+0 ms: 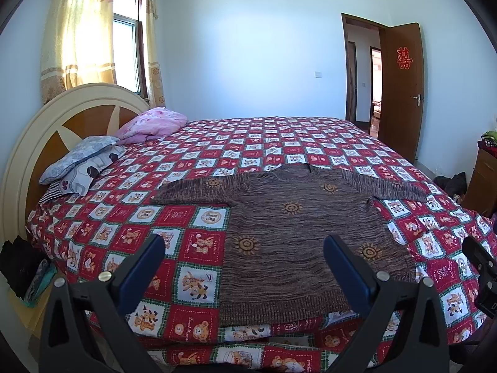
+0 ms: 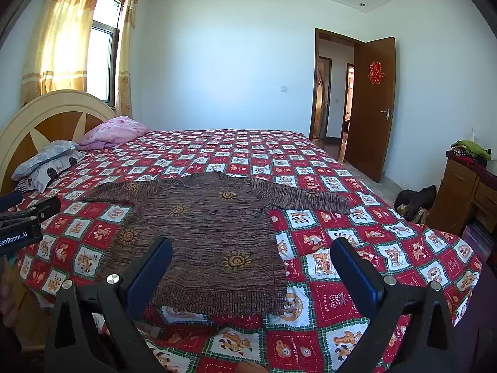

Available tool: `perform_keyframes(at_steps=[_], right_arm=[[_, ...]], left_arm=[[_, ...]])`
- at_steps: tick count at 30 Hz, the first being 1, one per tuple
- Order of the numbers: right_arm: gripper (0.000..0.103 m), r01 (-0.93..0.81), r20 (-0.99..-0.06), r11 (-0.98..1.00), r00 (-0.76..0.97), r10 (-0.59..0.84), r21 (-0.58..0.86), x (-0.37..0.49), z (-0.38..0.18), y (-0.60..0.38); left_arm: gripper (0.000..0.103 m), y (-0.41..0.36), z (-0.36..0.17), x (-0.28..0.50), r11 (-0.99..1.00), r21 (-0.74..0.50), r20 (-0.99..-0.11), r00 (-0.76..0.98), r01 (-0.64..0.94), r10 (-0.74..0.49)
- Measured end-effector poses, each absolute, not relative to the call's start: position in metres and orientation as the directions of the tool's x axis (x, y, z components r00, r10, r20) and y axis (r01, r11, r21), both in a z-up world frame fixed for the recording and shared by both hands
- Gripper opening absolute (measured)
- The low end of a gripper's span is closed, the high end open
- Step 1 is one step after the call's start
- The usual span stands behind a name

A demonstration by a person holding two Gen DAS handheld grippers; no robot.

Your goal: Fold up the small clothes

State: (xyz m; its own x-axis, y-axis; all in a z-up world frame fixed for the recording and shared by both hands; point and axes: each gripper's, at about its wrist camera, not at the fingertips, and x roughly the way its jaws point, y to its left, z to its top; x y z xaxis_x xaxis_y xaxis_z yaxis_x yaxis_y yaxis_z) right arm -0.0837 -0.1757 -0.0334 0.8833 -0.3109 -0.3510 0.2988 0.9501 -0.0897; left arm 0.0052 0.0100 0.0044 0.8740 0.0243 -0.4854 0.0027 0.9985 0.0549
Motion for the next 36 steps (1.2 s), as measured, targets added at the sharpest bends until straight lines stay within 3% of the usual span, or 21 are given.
perform_keyframes(at_steps=[36], right_arm=[[0.102, 0.289, -0.363, 0.953, 0.882, -0.302, -0.089, -0.0804, -0.0377, -0.1751]], left_arm=[[0.103, 0.0192, 0.0029, 0.0058, 1.0, 0.024, -0.483, 0.875, -0.015, 0.025]])
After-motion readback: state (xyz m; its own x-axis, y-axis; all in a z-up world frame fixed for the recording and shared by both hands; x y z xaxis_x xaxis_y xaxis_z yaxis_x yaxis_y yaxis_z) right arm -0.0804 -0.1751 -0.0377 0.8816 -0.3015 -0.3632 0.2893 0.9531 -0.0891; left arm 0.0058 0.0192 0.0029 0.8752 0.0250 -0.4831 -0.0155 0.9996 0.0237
